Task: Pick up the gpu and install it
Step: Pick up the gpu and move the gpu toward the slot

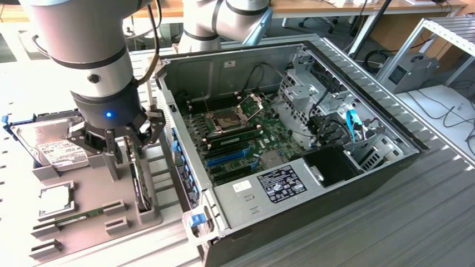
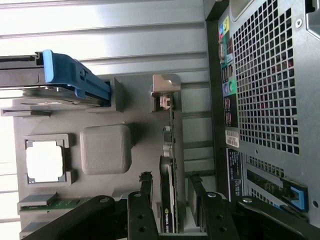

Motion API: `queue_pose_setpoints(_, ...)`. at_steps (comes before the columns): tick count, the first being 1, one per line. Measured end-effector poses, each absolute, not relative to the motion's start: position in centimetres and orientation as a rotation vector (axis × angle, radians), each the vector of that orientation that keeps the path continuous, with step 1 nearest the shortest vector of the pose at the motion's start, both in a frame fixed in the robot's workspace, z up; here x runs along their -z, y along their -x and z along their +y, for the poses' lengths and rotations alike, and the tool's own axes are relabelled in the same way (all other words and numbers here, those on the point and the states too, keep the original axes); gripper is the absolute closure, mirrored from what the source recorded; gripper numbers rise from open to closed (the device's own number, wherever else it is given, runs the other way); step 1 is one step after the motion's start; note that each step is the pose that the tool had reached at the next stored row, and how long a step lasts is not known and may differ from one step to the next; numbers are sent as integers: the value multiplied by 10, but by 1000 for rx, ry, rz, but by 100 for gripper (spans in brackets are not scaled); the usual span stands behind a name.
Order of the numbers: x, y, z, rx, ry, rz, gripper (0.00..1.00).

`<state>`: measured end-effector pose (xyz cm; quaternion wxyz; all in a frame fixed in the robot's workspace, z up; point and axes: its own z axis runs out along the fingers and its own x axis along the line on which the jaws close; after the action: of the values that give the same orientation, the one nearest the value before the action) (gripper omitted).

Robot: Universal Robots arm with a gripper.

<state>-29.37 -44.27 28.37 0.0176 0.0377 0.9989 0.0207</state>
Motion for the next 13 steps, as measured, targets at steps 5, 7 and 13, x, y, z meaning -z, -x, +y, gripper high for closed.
queue_pose_setpoints(5,-281,294,-443,-64,-117,3104,58)
queue_pose_setpoints(7,-280,294,-443,-64,-117,3104,58)
queue_pose_setpoints(13,-279,294,-442,-64,-117,3103,58)
